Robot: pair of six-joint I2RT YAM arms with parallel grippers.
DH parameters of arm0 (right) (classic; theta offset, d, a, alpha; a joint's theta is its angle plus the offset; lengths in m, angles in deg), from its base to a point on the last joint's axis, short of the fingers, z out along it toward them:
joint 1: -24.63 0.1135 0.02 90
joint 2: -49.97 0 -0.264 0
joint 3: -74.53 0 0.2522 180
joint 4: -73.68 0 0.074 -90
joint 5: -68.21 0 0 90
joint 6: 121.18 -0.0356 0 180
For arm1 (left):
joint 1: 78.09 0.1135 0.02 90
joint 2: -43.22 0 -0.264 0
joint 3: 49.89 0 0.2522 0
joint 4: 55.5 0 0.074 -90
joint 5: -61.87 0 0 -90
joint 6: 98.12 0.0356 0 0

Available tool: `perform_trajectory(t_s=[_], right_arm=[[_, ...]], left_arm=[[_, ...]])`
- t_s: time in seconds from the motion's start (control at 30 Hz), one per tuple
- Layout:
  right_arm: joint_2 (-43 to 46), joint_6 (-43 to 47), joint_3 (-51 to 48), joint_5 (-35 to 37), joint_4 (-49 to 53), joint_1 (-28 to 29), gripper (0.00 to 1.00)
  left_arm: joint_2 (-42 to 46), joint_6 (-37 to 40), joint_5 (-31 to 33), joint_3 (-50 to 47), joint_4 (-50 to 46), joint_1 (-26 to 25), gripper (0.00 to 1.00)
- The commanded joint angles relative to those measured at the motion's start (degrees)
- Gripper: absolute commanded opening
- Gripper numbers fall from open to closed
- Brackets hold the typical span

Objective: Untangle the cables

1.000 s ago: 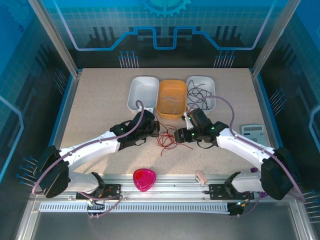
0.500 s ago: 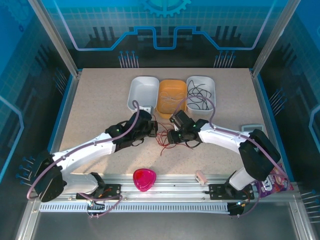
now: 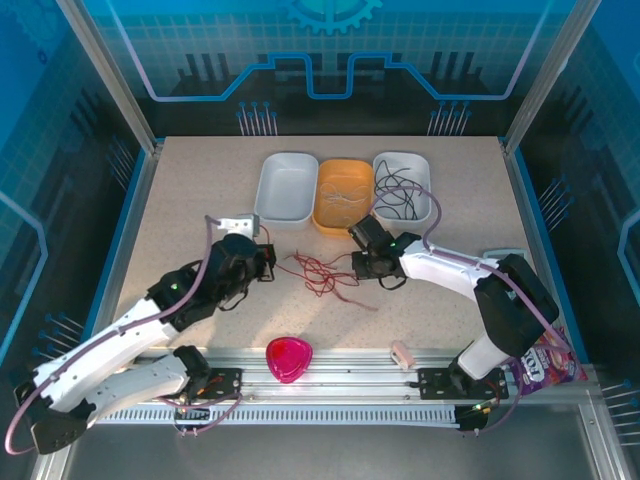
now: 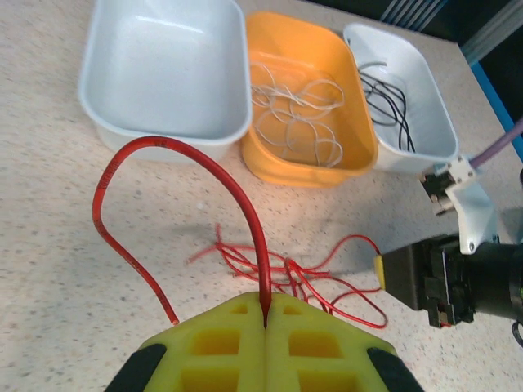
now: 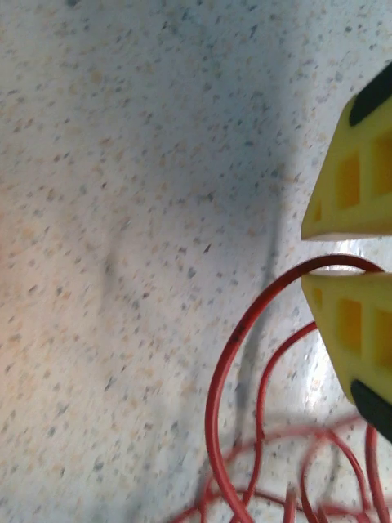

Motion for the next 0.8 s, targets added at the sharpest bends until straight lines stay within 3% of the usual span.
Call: perform_trajectory(t_s=[0.0, 0.27, 0.5, 0.77], right_arm=[[1.9, -0.8, -1.3, 1.7, 2.4, -0.9, 0.13], [3.5, -1.1, -3.0, 2.3, 3.7, -2.2, 0.08], [5.0, -1.3, -5.5, 2.8, 3.7, -3.2, 0.07], [7.1, -0.7, -6.0, 3.0, 4.1, -3.9, 0.07]], left_arm=[[2.8, 1.4, 5.5, 0.8, -5.0, 0.2, 0.0], [4.8, 6.9, 10.1, 7.4, -8.3, 0.3, 0.0], [6.2, 13.7, 10.6, 11.5, -3.0, 0.4, 0.0], [-1.0, 22.2, 10.2, 18.6, 2.0, 3.7, 0.0]])
